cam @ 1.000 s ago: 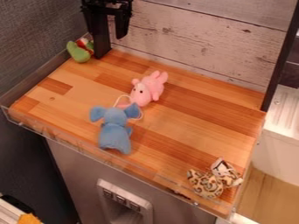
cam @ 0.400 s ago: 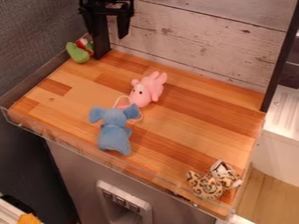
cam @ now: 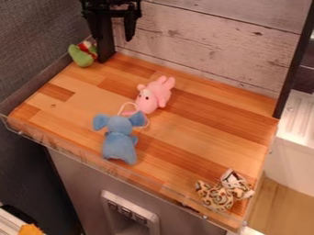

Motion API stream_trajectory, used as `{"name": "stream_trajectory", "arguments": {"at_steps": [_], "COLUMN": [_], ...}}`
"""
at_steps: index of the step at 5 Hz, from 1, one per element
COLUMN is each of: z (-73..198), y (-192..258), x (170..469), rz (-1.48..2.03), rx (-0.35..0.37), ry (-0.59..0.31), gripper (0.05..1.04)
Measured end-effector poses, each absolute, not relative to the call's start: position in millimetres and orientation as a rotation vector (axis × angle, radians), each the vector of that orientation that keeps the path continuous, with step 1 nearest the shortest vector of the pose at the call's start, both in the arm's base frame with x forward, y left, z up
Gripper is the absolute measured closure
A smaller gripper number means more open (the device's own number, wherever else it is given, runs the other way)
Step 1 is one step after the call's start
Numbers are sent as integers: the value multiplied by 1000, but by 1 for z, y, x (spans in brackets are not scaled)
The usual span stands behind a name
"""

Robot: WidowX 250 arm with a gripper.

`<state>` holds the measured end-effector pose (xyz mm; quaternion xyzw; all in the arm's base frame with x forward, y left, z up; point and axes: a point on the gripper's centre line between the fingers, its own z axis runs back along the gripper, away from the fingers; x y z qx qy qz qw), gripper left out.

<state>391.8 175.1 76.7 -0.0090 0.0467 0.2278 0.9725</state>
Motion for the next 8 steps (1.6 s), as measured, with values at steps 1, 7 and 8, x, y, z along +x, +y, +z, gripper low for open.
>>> {"name": "stream_trajectory", "arguments": {"at_steps": [1,7,8], "z": [76,78,77], "y": [175,174,174], "x": [392,391,390], "rz": [401,356,389], "rx": [-20,-36,-37], "ry": [95,113,110], "gripper": [85,87,85]}}
